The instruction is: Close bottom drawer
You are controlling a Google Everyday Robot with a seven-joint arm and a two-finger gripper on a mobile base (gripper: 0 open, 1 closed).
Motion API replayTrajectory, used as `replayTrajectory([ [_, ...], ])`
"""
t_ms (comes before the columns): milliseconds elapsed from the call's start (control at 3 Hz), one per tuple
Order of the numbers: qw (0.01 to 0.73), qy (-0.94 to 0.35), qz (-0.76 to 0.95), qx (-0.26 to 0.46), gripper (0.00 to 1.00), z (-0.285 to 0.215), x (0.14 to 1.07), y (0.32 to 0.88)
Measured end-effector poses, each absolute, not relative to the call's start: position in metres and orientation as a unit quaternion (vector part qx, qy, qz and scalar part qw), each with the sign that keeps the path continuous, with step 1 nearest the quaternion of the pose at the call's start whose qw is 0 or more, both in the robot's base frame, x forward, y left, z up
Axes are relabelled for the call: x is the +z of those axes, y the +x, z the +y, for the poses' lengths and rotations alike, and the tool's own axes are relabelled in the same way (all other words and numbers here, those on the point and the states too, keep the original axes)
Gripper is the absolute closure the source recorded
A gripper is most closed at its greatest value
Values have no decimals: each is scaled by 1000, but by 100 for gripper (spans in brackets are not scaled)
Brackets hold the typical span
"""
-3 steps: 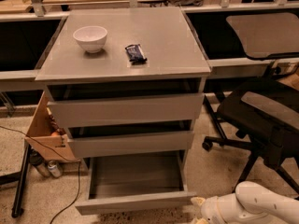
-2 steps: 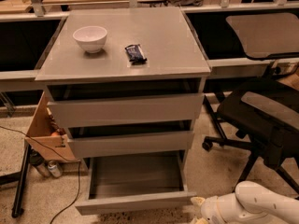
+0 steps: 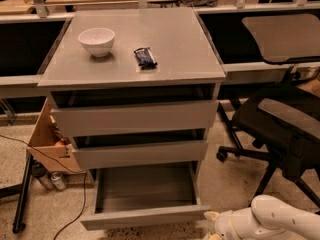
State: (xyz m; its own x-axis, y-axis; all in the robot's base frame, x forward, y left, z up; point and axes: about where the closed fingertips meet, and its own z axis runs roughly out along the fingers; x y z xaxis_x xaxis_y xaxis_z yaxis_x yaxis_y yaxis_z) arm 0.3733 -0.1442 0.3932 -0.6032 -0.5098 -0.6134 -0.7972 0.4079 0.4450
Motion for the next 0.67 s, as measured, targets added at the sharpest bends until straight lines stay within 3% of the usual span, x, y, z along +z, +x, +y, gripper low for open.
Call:
replayTrajectory([
  [667, 218, -270, 829, 439, 0, -146, 291, 390],
])
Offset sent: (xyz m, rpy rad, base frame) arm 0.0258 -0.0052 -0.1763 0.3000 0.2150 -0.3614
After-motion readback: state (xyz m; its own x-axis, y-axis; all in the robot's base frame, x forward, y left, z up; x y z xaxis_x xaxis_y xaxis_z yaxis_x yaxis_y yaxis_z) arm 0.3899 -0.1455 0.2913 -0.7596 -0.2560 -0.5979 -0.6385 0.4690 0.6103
